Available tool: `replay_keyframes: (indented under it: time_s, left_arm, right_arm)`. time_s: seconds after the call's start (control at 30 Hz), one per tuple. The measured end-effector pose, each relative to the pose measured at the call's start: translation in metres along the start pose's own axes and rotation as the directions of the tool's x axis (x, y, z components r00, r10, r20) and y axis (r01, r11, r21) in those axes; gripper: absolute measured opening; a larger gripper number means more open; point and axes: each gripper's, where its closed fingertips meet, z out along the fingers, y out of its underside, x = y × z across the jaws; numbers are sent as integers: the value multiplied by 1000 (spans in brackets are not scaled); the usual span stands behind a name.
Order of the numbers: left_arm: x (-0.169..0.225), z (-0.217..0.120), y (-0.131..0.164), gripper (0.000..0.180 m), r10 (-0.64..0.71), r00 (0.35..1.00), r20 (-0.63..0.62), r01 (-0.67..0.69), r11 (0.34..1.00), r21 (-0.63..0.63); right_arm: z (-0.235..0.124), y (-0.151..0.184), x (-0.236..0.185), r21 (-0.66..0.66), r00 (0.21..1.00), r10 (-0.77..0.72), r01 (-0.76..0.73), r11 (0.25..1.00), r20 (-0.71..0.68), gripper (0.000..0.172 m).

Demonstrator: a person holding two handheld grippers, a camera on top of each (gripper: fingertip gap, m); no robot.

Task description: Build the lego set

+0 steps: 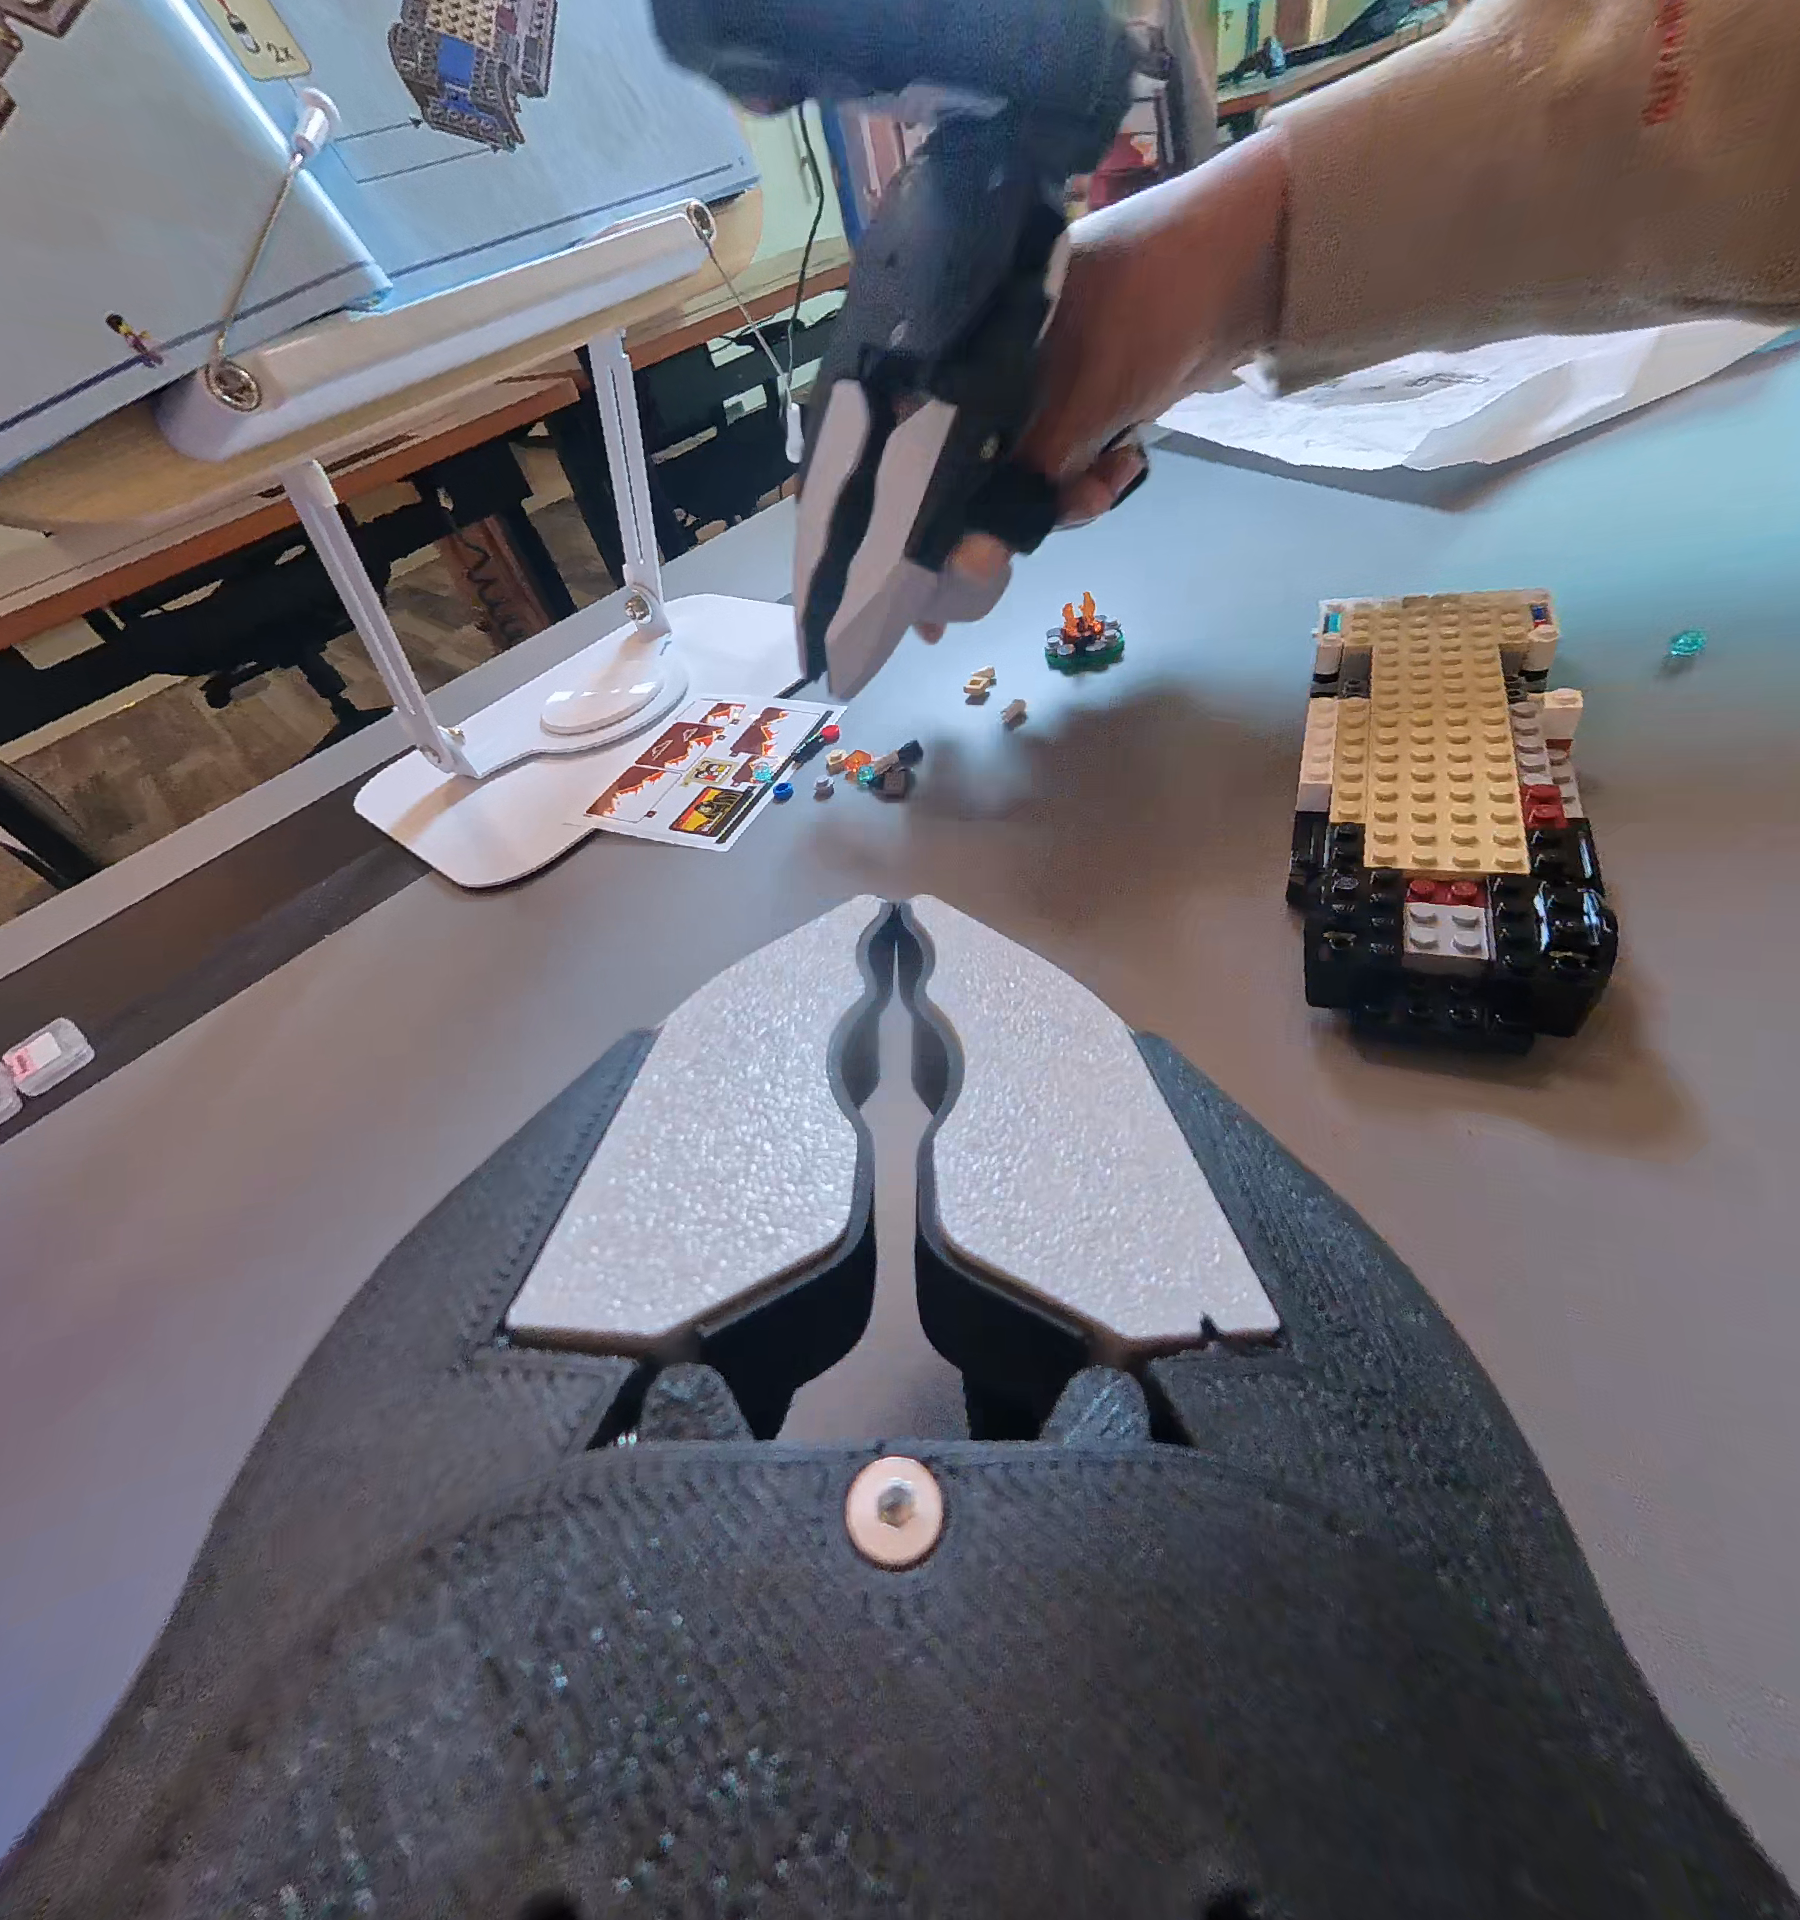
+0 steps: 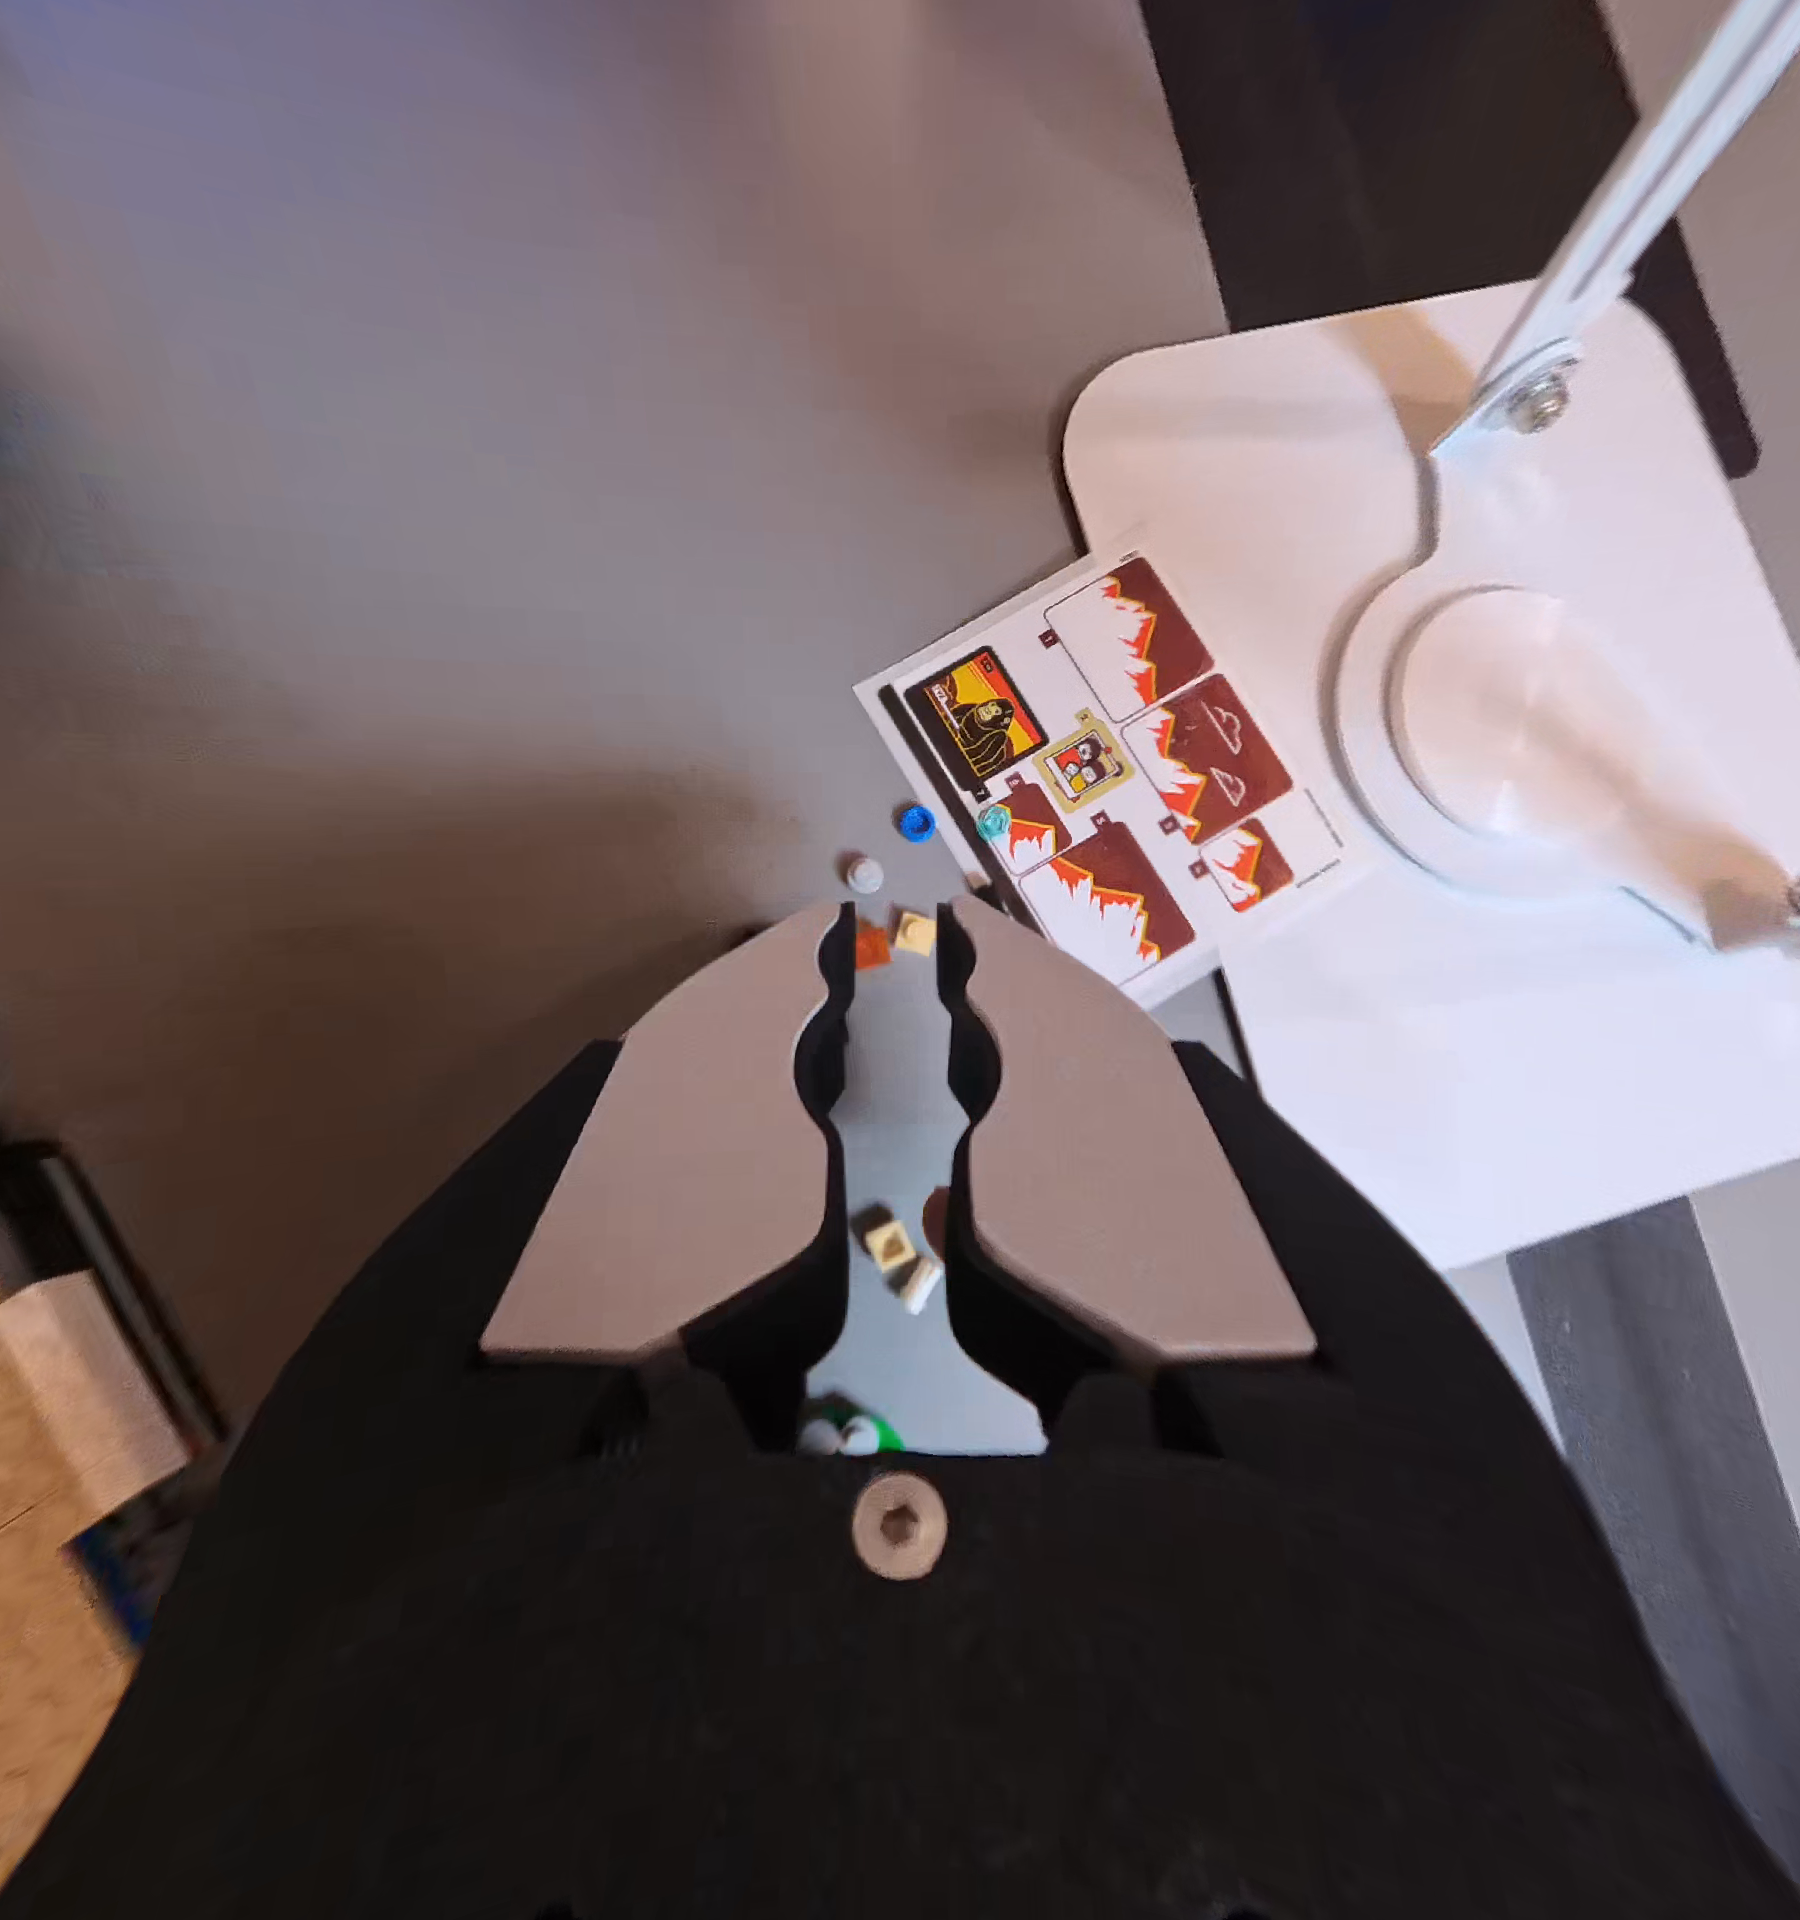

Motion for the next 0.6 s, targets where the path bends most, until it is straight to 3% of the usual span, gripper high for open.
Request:
replay_keyframes:
  time_s: [0.17, 0.6]
  left_arm:
    - [6, 1, 0, 0, -2, 1000, -31, 2, 1000, 1]
    - [6, 1, 0, 0, -3, 999, -32, 3, 1000, -1]
  right_arm:
    - [19, 2, -8, -69, 996, -45, 50, 996, 71, 14]
    - [20, 16, -13, -133, 985, -114, 131, 982, 127, 6]
